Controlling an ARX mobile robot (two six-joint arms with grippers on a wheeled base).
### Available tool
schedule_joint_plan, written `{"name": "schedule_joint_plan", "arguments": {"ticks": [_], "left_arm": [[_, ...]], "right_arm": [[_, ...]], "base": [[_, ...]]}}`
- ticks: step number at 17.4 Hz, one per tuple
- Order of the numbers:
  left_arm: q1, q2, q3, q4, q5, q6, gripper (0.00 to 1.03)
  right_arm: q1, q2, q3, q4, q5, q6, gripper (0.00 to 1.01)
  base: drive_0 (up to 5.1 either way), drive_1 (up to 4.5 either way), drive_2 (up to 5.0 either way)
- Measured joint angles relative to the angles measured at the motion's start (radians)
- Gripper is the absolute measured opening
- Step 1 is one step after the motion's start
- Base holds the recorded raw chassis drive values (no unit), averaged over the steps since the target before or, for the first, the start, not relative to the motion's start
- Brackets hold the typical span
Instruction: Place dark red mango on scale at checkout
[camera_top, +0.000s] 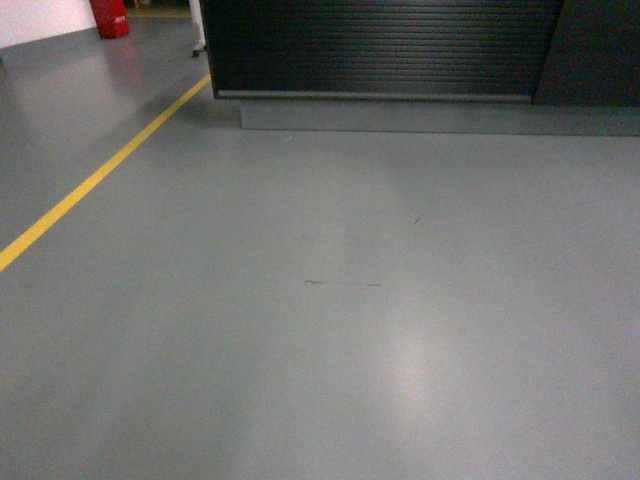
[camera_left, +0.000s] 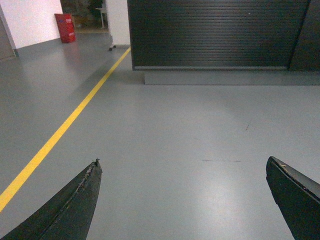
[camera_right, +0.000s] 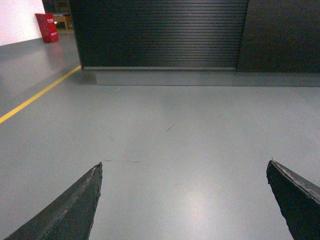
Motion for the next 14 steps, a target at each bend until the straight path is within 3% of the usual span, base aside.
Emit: {"name": "schedule_joint_plan", "arguments": {"ticks": [7, 14], "left_arm": [[0.000, 0.000, 0.000, 0.000, 0.000, 0.000, 0.98], [0.000, 0.000, 0.000, 0.000, 0.000, 0.000, 0.98]], "right_arm": [[0.000, 0.000, 0.000, 0.000, 0.000, 0.000, 0.98], [0.000, 0.000, 0.000, 0.000, 0.000, 0.000, 0.98]], "base": [[0.0, 0.18, -0.2], [0.0, 4.31, -4.3]]}}
